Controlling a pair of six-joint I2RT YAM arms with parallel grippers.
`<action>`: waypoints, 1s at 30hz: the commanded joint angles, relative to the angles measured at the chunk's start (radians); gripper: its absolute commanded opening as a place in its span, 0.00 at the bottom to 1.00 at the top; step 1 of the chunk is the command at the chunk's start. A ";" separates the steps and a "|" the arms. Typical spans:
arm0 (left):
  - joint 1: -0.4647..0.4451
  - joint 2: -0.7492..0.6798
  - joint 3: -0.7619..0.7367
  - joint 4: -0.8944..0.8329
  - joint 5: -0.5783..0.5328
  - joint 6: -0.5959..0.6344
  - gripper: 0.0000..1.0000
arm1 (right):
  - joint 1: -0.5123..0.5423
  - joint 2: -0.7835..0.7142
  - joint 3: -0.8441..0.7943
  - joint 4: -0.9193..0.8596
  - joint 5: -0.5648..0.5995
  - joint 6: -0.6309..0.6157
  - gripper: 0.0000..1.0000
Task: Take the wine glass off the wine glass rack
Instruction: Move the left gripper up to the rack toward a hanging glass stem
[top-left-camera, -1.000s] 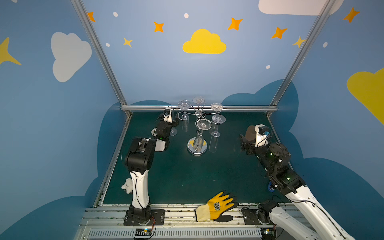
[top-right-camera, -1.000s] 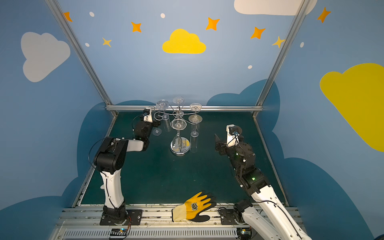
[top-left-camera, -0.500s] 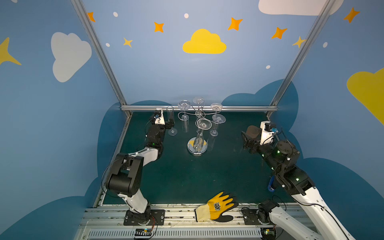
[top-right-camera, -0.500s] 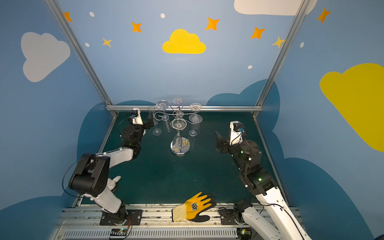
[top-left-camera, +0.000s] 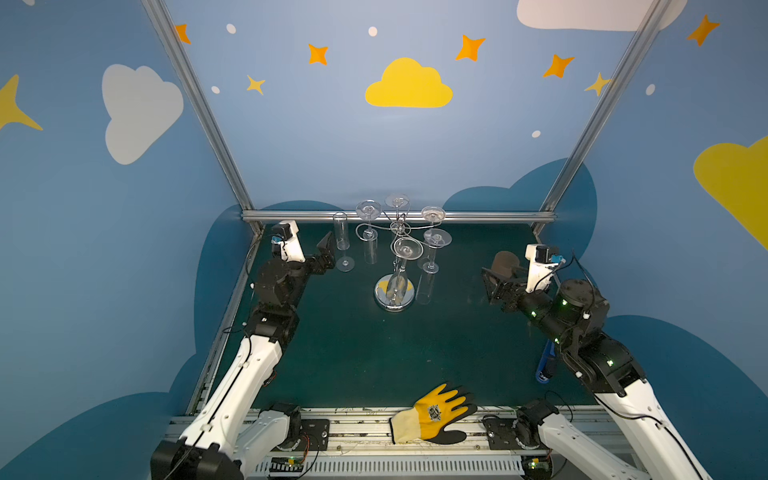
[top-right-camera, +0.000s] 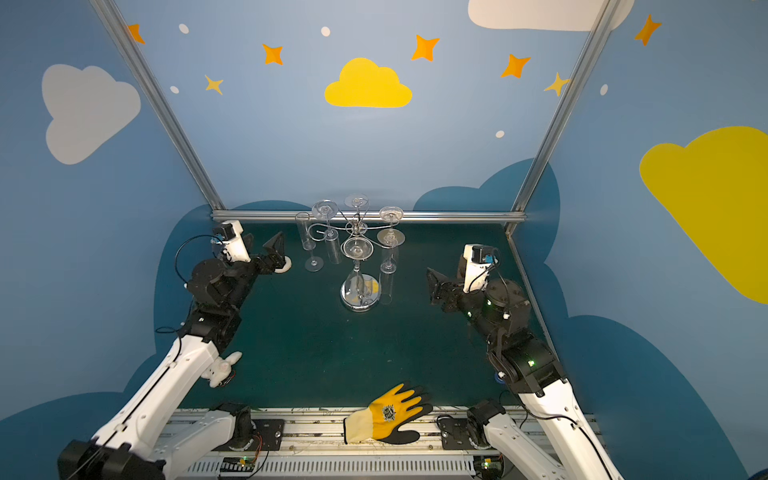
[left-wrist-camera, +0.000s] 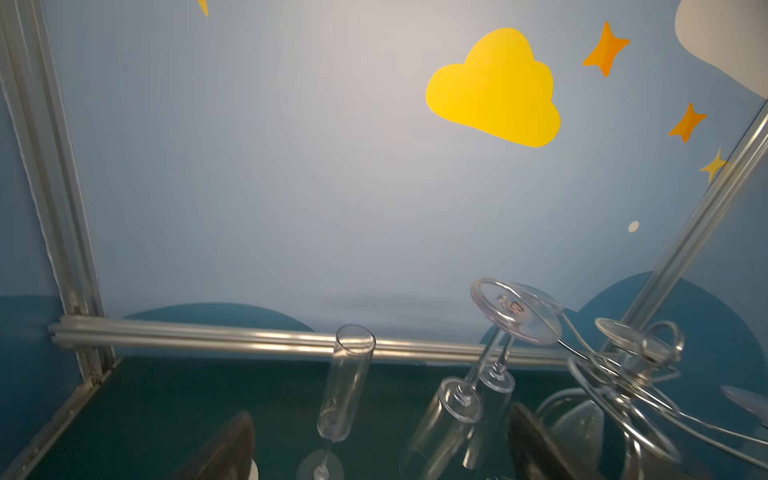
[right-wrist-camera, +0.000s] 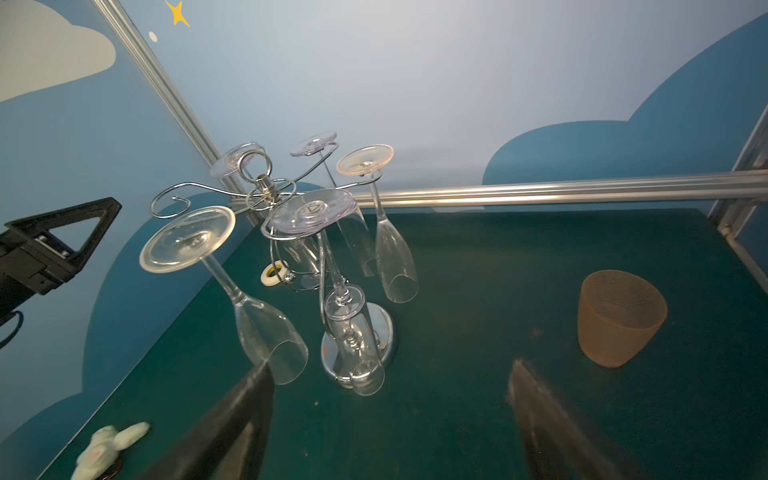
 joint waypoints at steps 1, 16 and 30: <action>0.009 -0.056 0.003 -0.195 0.105 -0.165 0.94 | -0.002 0.011 0.030 -0.031 -0.069 0.045 0.88; 0.020 -0.080 0.039 -0.275 0.341 -0.464 0.94 | 0.000 0.014 -0.028 -0.008 -0.157 0.129 0.88; 0.078 0.221 0.285 -0.124 0.567 -0.720 0.88 | 0.001 -0.022 -0.046 -0.027 -0.163 0.165 0.87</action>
